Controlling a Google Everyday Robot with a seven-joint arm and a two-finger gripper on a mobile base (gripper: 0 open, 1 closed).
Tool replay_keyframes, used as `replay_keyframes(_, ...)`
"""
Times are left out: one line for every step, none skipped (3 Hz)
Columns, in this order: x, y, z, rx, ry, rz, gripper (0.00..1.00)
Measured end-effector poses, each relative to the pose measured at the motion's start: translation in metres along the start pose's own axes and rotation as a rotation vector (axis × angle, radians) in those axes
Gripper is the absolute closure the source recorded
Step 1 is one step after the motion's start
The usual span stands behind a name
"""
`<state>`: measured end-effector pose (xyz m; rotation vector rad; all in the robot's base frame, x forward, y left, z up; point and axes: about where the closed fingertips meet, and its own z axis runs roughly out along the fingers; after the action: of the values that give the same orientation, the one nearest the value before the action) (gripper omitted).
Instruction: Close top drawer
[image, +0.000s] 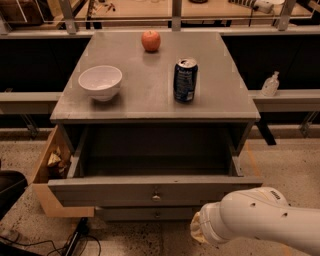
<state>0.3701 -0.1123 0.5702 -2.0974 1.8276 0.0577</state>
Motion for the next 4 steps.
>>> replay_keyframes(0.005,-0.042,0.016,0.013,0.001,-0.02,1.0)
replay_keyframes(0.008,-0.065,0.026,0.02,0.001,-0.034,1.0)
replay_keyframes(0.013,-0.093,0.037,0.028,0.001,-0.051,1.0)
replay_keyframes(0.017,-0.118,0.047,0.034,0.0,-0.065,1.0)
